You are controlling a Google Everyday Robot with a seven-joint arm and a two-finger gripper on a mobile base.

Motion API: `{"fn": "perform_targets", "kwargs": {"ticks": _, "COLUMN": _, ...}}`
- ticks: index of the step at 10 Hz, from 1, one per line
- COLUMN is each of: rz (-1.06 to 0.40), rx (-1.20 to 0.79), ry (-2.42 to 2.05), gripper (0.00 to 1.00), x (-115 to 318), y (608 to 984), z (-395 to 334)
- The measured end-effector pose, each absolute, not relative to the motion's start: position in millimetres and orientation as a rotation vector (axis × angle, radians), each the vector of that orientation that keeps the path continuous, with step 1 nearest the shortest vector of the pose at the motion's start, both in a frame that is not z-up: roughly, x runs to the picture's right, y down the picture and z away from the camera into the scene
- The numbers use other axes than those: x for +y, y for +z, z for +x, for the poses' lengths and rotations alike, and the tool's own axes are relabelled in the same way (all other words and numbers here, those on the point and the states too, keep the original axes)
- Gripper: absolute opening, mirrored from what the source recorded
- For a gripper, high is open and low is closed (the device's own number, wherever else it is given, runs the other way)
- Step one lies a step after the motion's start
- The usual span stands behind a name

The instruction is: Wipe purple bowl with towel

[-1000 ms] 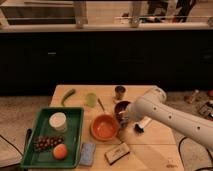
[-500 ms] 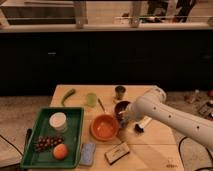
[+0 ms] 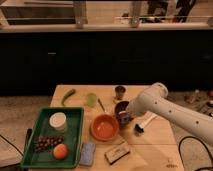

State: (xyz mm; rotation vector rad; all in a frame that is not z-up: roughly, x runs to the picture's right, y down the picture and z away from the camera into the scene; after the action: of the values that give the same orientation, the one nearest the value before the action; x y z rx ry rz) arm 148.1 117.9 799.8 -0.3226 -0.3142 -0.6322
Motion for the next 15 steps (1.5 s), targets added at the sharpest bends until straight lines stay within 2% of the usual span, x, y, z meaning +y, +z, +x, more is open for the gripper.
{"fn": "perform_targets", "kwargs": {"ticks": 7, "rz": -0.331, "rx": -0.271, "ry": -0.660, "gripper": 0.00, "x": 73, "y": 826, "z": 133}}
{"fn": "perform_targets", "kwargs": {"ticks": 12, "rz": -0.348, "rx": -0.311, "ry": -0.749, "gripper": 0.00, "x": 75, "y": 838, "z": 88}}
{"fn": "perform_targets", "kwargs": {"ticks": 15, "rz": -0.359, "rx": -0.360, "ry": -0.796, "gripper": 0.00, "x": 91, "y": 834, "z": 77}}
